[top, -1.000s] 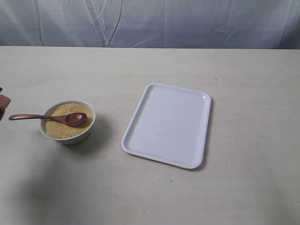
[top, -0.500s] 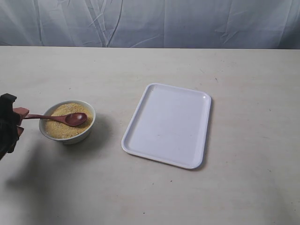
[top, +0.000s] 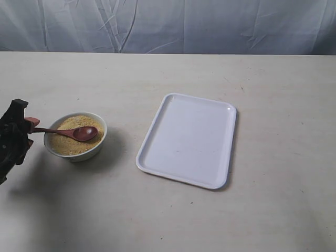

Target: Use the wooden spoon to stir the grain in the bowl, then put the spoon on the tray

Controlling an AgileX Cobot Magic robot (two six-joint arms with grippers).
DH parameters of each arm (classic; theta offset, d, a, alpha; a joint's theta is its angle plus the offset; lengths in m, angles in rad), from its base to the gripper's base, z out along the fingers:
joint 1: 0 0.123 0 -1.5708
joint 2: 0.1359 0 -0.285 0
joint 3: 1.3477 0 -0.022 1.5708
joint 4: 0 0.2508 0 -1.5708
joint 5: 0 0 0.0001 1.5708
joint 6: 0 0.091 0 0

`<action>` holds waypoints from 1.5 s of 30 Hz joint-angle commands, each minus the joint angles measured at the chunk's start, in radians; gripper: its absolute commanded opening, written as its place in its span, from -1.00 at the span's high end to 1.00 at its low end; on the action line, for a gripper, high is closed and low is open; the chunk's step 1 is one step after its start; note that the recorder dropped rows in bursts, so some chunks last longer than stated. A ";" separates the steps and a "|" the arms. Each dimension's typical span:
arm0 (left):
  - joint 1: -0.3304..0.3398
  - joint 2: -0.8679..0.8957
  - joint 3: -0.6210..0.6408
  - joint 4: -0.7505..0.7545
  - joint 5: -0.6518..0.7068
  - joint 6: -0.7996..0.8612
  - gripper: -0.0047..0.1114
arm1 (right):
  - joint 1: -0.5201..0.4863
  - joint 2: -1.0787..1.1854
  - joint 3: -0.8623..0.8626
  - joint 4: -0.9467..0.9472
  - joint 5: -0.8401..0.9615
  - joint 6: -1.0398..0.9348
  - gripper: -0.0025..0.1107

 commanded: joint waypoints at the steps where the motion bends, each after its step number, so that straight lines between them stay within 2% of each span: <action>1: 0.000 0.023 -0.031 0.003 -0.020 0.010 0.08 | -0.005 -0.007 0.002 -0.006 -0.011 0.000 0.95; 6: 0.000 0.026 -0.037 0.004 -0.017 0.020 0.21 | -0.005 -0.007 0.002 -0.006 -0.011 0.000 0.95; 17: 0.000 0.026 -0.037 0.016 -0.017 0.003 0.92 | -0.005 -0.007 0.002 -0.006 -0.011 0.000 0.95; 21: 0.000 0.026 -0.037 0.065 -0.082 -0.024 0.92 | -0.005 -0.007 0.002 -0.006 -0.011 0.000 0.95; 29: 0.000 0.026 -0.037 0.161 -0.423 -0.102 0.92 | -0.005 -0.007 0.002 -0.006 -0.011 0.000 0.95; 31: 0.000 0.026 -0.037 0.164 -0.453 -0.076 0.92 | -0.005 -0.007 0.002 -0.006 -0.011 0.000 0.95; 34: 0.000 0.019 -0.045 0.197 -0.453 0.031 0.92 | -0.005 -0.007 0.002 -0.006 -0.011 0.000 0.95; 39: 0.000 -0.056 -0.099 0.355 -0.453 0.244 0.92 | -0.005 -0.007 0.002 -0.006 -0.011 0.000 0.95; 43: -0.002 -0.176 -0.149 0.380 -0.191 0.364 0.92 | -0.005 -0.007 0.002 -0.006 -0.011 0.000 0.95; 45: -0.002 -0.242 -0.166 0.380 -0.072 0.479 0.92 | -0.005 -0.007 0.002 -0.006 -0.011 0.000 0.95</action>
